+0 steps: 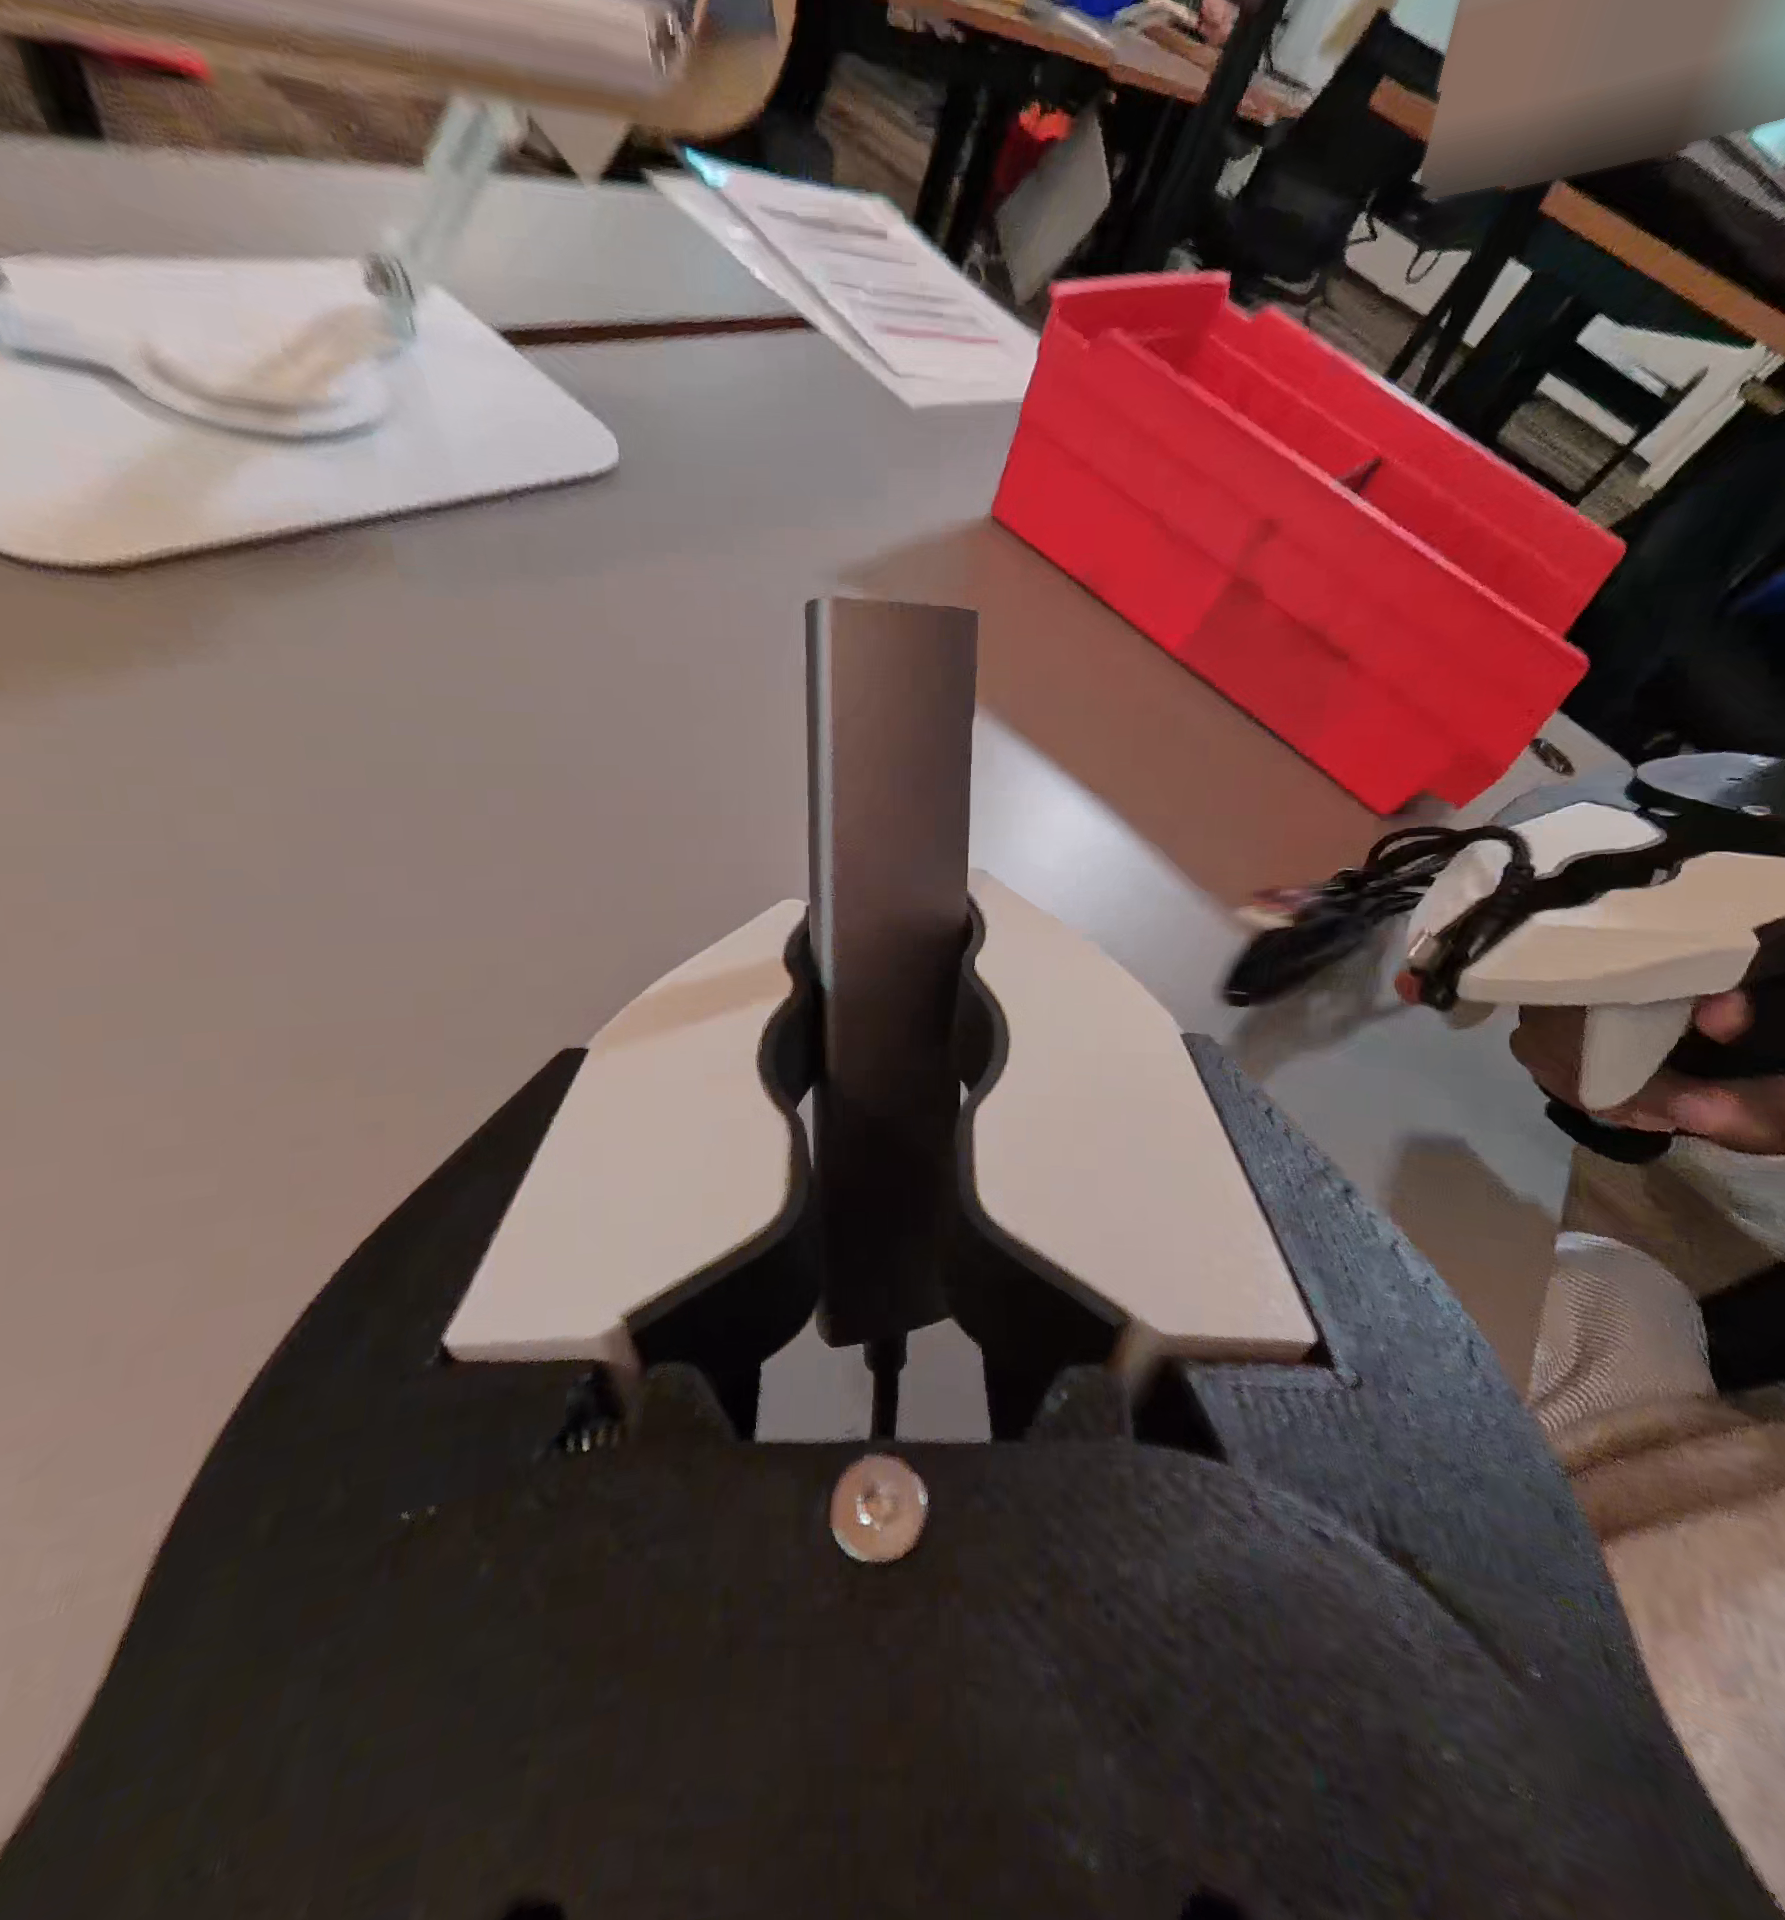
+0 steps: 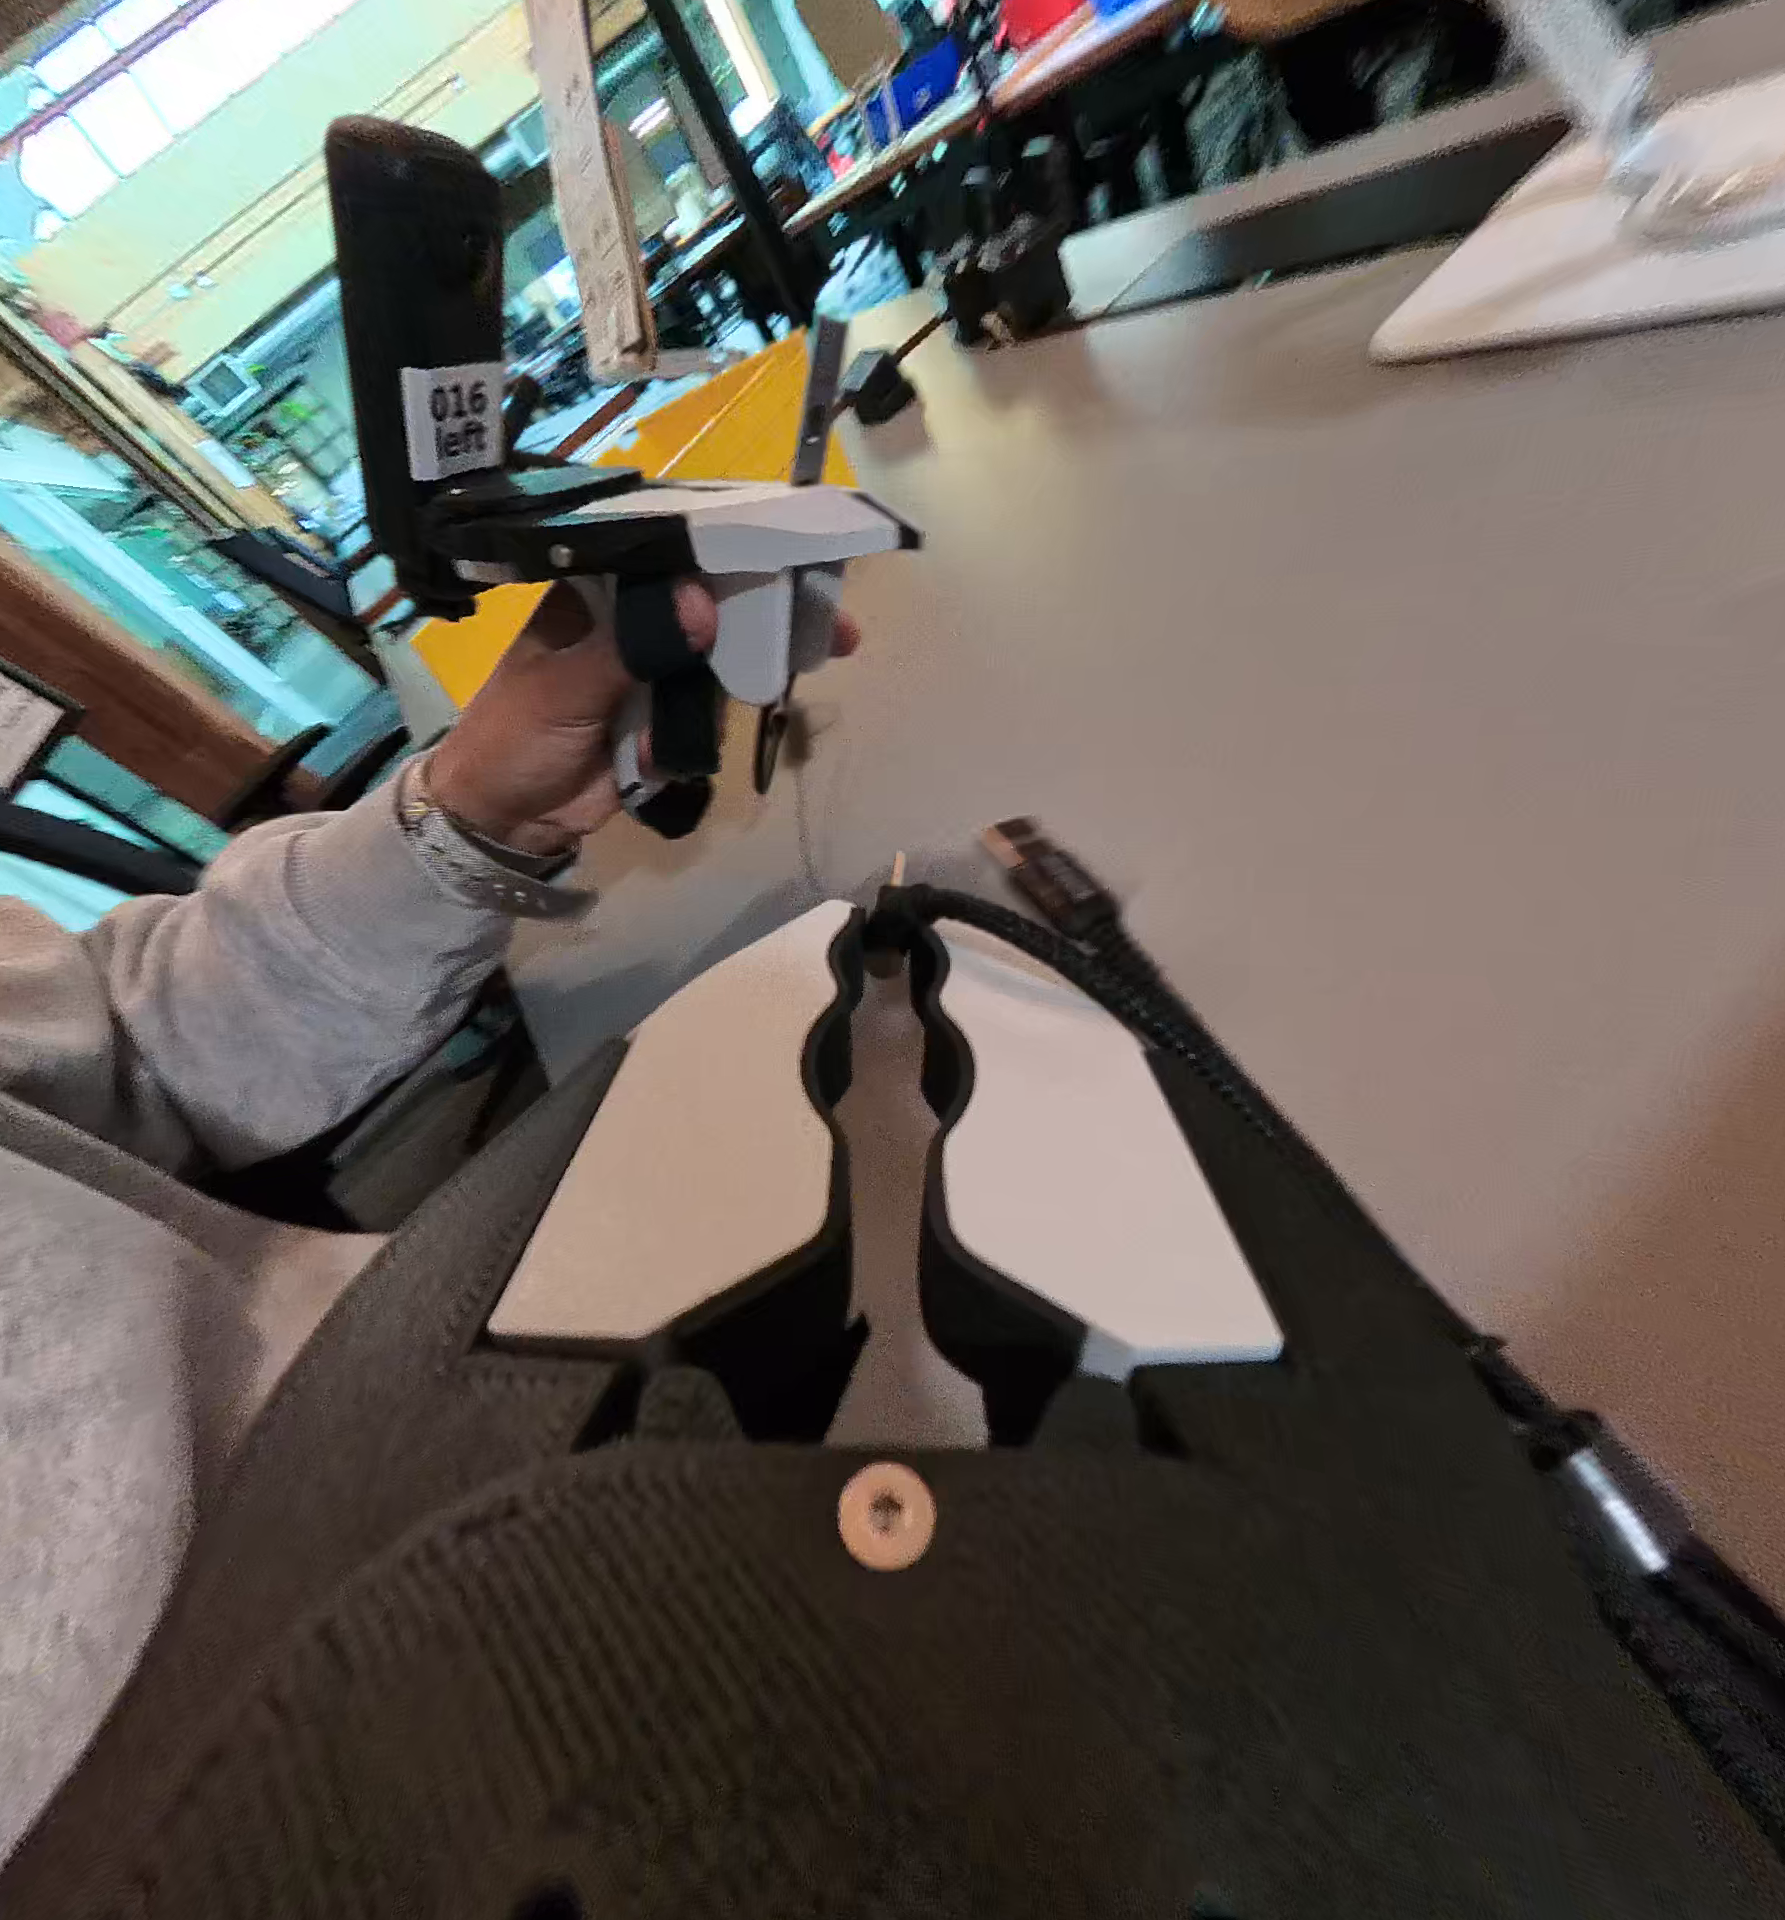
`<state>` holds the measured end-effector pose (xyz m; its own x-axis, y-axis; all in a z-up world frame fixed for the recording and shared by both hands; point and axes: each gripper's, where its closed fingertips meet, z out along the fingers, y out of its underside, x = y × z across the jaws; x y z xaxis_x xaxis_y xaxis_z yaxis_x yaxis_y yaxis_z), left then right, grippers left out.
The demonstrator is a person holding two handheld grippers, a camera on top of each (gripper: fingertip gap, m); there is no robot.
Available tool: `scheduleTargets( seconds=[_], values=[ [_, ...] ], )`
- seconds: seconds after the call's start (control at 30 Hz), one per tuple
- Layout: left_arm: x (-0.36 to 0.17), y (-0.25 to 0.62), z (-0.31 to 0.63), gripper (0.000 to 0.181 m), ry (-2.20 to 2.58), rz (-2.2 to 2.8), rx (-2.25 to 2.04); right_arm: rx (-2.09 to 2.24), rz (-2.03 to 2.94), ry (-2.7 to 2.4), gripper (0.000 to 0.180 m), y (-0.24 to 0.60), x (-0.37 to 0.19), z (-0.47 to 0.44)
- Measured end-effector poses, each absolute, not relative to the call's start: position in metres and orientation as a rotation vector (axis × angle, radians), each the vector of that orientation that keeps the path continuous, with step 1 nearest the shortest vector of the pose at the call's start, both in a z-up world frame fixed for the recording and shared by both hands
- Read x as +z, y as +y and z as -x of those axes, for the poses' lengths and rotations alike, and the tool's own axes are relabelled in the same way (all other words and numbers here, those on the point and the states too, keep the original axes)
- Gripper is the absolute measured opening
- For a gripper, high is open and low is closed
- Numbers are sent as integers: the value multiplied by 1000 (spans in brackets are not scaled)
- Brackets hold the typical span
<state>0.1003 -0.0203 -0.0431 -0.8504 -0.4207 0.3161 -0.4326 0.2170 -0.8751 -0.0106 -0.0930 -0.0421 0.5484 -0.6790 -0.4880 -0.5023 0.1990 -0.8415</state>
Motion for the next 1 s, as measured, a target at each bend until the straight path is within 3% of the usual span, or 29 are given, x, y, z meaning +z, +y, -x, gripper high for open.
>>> scheduleTargets(
  seconds=[0.17,0.33,0.4,0.53,0.67,0.77,0.8,0.83,0.87,1.0],
  values=[
    [-57,-15,-104,25,-2399,-883,1743,52,1491,1093,46,-71,-69,22],
    [-60,-13,-107,25,-2416,-870,1749,139,1667,854,23,-45,-63,51],
    [-62,-14,-105,25,-2389,-865,1742,-20,1746,745,20,-45,-56,53],
    [-66,-16,-102,25,-2373,-855,1725,-724,1976,737,39,-108,-54,18],
    [-70,-20,-99,25,-2339,-849,1711,-781,2184,923,65,-154,-93,10],
    [-74,-26,-92,25,-2323,-831,1684,-621,2277,1060,56,-161,-128,14],
    [-74,-27,-90,25,-2328,-821,1679,-636,2313,1058,48,-163,-132,14],
    [-75,-28,-89,25,-2336,-809,1673,-680,2331,1045,25,-165,-131,13],
    [-75,-30,-87,25,-2342,-797,1669,-702,2342,1021,18,-164,-128,13],
    [-77,-32,-83,25,-2343,-776,1660,-882,2228,855,16,-156,-87,10]
  ],
)
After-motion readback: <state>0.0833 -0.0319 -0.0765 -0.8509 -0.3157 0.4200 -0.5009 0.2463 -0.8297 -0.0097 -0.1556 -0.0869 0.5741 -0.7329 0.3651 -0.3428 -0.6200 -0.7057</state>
